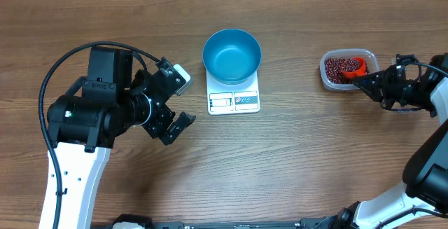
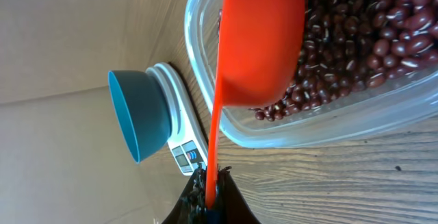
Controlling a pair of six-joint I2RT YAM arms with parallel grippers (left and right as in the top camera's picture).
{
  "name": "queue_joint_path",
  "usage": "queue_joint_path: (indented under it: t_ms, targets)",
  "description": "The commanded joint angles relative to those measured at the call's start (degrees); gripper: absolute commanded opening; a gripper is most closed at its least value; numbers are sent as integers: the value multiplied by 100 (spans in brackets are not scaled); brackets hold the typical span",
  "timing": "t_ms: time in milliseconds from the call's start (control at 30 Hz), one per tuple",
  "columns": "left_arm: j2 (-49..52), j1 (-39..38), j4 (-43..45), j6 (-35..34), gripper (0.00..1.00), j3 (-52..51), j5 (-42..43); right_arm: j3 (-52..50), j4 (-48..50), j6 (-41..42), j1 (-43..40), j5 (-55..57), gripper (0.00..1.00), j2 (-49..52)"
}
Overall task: Scoop item into bowl and weigh 150g on scale
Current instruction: 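Lift the filled scoop and carry it left over the blue bowl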
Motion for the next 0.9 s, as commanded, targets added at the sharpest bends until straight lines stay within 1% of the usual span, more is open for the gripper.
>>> queue_joint_path:
  t_ms: [0, 100, 233, 467, 733, 867]
  targets:
    - [0, 22, 0, 127, 100, 79, 85, 7, -33, -192, -33, -389, 4, 28]
    - [0, 22, 0, 127, 100, 79, 85, 7, -87, -426, -33, -717, 4, 28]
    - [0, 22, 0, 127, 100, 79, 85, 7, -223, -435, -31, -903, 4, 26]
    - [0, 22, 0, 127, 100, 79, 85, 7, -251, -584, 50, -1622, 4, 26]
    - [0, 22, 0, 127, 100, 79, 85, 9, -249, -579, 444, -1698, 4, 26]
    - [0, 22, 0, 129, 99, 79, 85, 9, -205, -579, 699, -2002, 4, 26]
